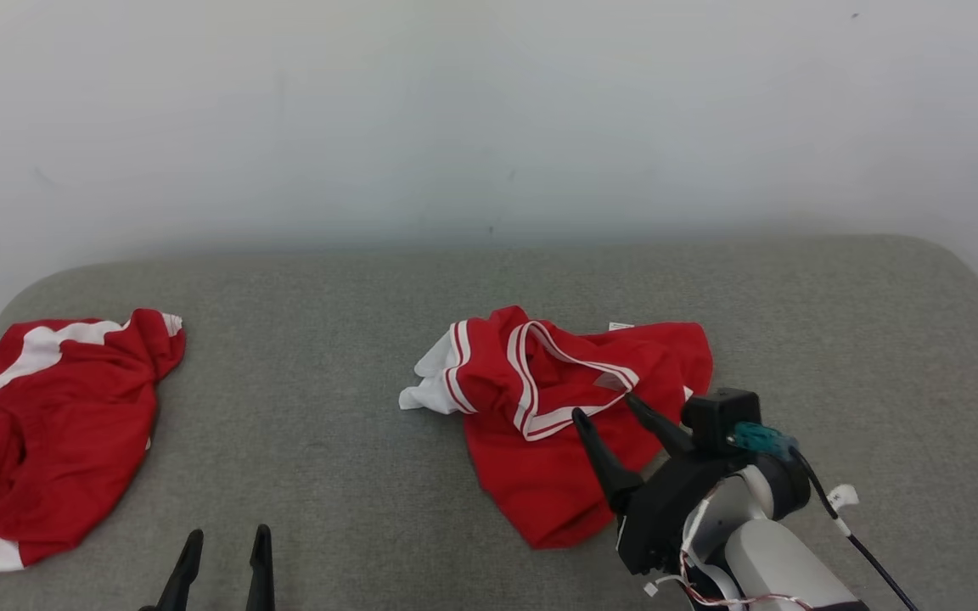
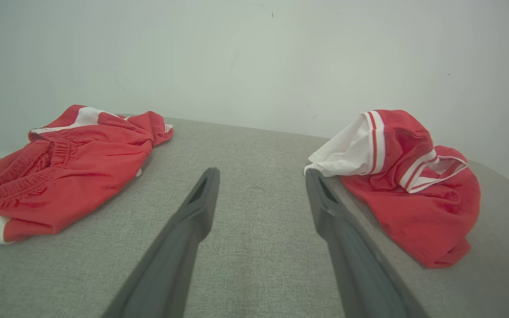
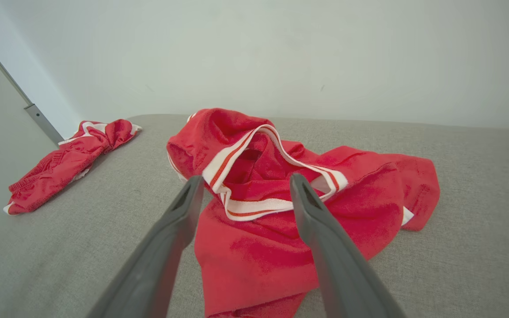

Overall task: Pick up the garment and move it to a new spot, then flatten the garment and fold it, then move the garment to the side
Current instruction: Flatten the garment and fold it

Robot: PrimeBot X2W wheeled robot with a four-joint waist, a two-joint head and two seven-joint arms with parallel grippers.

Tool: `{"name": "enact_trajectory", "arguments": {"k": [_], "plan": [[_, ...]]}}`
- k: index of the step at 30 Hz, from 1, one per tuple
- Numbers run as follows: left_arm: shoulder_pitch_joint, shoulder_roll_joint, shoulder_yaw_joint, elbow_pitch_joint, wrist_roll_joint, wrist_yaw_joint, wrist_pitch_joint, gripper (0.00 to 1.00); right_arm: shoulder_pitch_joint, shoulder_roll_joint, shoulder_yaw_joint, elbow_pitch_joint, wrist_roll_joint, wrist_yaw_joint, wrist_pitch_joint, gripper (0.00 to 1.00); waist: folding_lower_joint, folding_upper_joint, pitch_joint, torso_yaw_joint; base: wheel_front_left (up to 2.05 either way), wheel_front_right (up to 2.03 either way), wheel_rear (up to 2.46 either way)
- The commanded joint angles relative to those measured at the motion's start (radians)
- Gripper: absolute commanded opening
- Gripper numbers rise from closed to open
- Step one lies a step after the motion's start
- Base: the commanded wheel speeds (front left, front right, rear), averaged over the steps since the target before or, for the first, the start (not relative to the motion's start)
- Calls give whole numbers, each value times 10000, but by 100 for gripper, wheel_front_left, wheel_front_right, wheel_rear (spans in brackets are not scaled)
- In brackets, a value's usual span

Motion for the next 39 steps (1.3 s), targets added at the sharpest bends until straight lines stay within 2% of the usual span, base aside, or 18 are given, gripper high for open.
{"name": "enact_trajectory", "arguments": {"k": [1, 9, 23, 25, 26, 27, 28, 29, 30, 31, 39], "plan": [[-195, -24, -56, 24, 104, -26, -8, 100, -382, 70, 291, 466, 239, -21, 159, 100, -2, -1, 204, 415, 0, 0, 0], [-500, -74, -391, 26, 181, -73, -10, 100, -1979, 251, 1073, 2935, 863, -21, 276, 100, -2, -1, 521, 1167, 0, 0, 0], [-644, -37, -714, 94, 249, -139, -10, 100, -3365, 301, 2272, 5017, 1901, -22, -607, 100, -2, -1, 597, 1711, 0, 0, 0], [-686, -11, -791, 159, 236, -150, -10, 100, -3517, 302, 2529, 5392, 2184, -22, -665, 97, -2, -1, 572, 1770, 0, 0, 0], [-710, -5, -823, 189, 237, -154, -8, 100, -3573, 303, 2621, 5486, 2282, -22, -699, 91, -2, -1, 575, 1792, 0, 0, 0], [-729, -6, -862, 207, 247, -165, -10, 100, -3614, 304, 2711, 5556, 2358, -22, -733, 70, -2, -1, 569, 1814, 0, 0, 0], [-731, -5, -887, 225, 260, -165, -8, 100, -3650, 305, 2819, 5608, 2462, -22, -734, 55, -2, -1, 564, 1824, 0, 0, 0], [-735, -5, -906, 239, 267, -161, -10, 100, -3706, 303, 2932, 5605, 2574, -22, -757, 28, -2, -1, 567, 1828, 0, 0, 0], [-753, 4, -922, 253, 277, -158, -8, 100, -3774, 304, 3046, 5574, 2676, -22, -812, 8, -2, -1, 567, 1824, 0, 0, 0], [-779, 12, -934, 261, 283, -147, -8, 100, -3841, 304, 3154, 5557, 2772, -22, -871, 0, -2, -1, 564, 1814, 0, 0, 0], [-744, 98, -781, 382, 167, -57, -8, 100, -4729, 306, 3992, 4888, 3431, -22, -1761, 0, -2, -1, 334, 1545, 0, 0, 0]]}}
